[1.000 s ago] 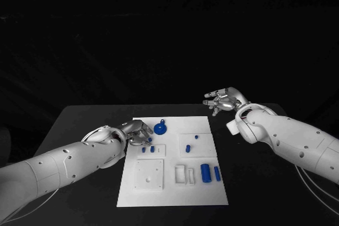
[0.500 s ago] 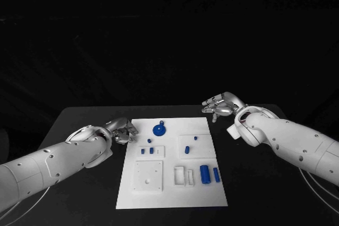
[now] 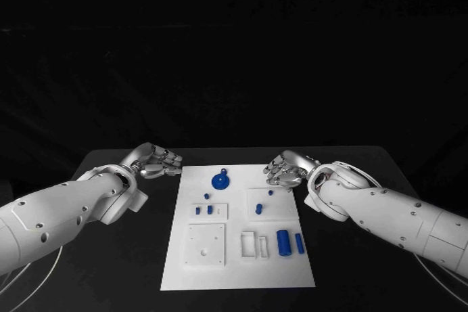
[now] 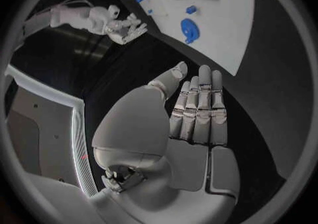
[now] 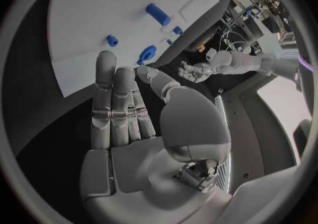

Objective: Assemble the parts on the task board

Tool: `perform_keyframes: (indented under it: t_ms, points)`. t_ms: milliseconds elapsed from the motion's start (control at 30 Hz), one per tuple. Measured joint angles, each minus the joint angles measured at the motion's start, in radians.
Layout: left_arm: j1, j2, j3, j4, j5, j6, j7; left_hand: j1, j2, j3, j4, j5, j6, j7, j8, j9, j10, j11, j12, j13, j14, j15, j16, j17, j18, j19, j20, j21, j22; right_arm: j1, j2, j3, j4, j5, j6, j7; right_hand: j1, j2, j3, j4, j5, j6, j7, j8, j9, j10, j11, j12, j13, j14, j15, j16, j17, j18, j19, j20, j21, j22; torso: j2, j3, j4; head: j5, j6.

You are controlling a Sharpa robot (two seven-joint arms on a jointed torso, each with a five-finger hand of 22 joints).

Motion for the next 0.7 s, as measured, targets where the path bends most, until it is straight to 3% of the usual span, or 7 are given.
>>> perform_keyframes:
  t_ms: [133,233,433,567,667,700]
  points:
    - [0.005,-0.024,0.001,0.046,0.187,0.000,0.032,-0.015,-0.004,-0.021,0.024,-0.003,-0.005,-0.001,0.000,0.000,-0.044,0.010,0.000,0.000,0.015,0.038,-0.220,-0.071,0.000,-0.051,0.046,-0.008,-0.171,-0.005,0.003,-0.009,0.028,-0.113,0.013,-0.055,0.010,-0.025,0.027,0.014,-0.022,0.000,0.000,0.000,0.000,-0.028,0.005,0.000,-0.001,0.004,0.004,0.025,-0.026,0.004,0.000,0.000,0.007,0.006,-0.001,-0.0019,0.0033,0.000,-0.001]
    - [0.006,-0.038,0.001,0.074,0.298,0.002,0.047,-0.009,0.002,-0.072,0.036,-0.003,-0.038,-0.015,0.000,-0.001,-0.055,-0.003,0.000,-0.001,0.063,0.046,-0.342,-0.089,0.000,-0.022,0.058,-0.008,-0.316,-0.006,0.008,-0.018,0.043,-0.182,0.022,-0.095,0.025,-0.039,0.025,0.025,-0.039,0.000,0.000,0.000,0.000,-0.058,0.010,0.000,-0.001,0.001,0.010,0.043,-0.047,0.004,0.002,0.002,0.012,0.007,-0.001,-0.0037,0.0052,-0.001,-0.002]
    - [0.007,-0.052,0.001,0.104,0.438,0.006,0.066,-0.007,0.020,-0.108,0.033,-0.003,-0.018,-0.018,0.000,-0.002,-0.046,-0.012,0.000,-0.001,0.060,0.051,-0.361,-0.094,0.000,0.004,0.060,-0.008,-0.464,-0.008,0.013,-0.028,0.060,-0.287,0.035,-0.164,0.045,-0.072,0.049,0.061,-0.076,0.004,-0.003,0.000,0.000,-0.065,0.010,0.000,-0.001,-0.002,0.020,0.083,-0.102,0.009,0.002,0.013,0.017,0.004,-0.002,-0.0045,0.0080,-0.004,-0.003]
    - [0.007,-0.057,0.001,0.111,0.484,0.008,0.073,-0.007,0.020,-0.117,0.032,-0.003,-0.014,-0.017,0.000,-0.001,-0.046,-0.012,0.000,-0.001,0.060,0.051,-0.361,-0.094,0.000,0.012,0.058,-0.001,-0.500,-0.008,0.014,-0.036,0.065,-0.338,0.043,-0.199,0.047,-0.082,0.071,0.074,-0.098,0.011,-0.003,0.000,0.000,-0.065,0.010,0.000,-0.001,-0.002,0.021,0.097,-0.123,0.010,0.002,0.013,0.021,0.002,-0.002,-0.0049,0.0079,-0.001,-0.003]
    - [0.007,-0.059,0.001,0.113,0.510,0.010,0.079,-0.007,0.020,-0.130,0.030,-0.003,-0.018,-0.014,0.000,-0.001,-0.058,-0.001,0.000,-0.001,0.054,0.057,-0.361,-0.094,0.001,0.018,0.064,-0.001,-0.511,-0.009,0.016,-0.046,0.066,-0.373,0.050,-0.222,0.055,-0.090,0.091,0.086,-0.108,0.015,-0.005,0.000,0.000,-0.064,0.010,0.000,-0.001,-0.006,0.024,0.112,-0.139,0.010,0.002,0.013,0.025,-0.002,-0.002,-0.0043,0.0062,0.004,-0.003]
    - [0.007,-0.059,0.001,0.113,0.516,0.010,0.080,-0.007,0.020,-0.134,0.032,-0.003,-0.018,-0.014,0.000,-0.001,-0.063,-0.002,0.000,-0.001,0.047,0.057,-0.361,-0.094,0.009,0.020,0.065,-0.001,-0.516,-0.010,0.016,-0.049,0.066,-0.381,0.052,-0.227,0.053,-0.092,0.097,0.089,-0.112,0.021,-0.007,0.000,0.000,-0.055,0.008,0.000,-0.001,-0.006,0.024,0.113,-0.143,0.011,0.003,0.014,0.025,-0.002,-0.002,-0.0038,0.0057,0.006,-0.003]
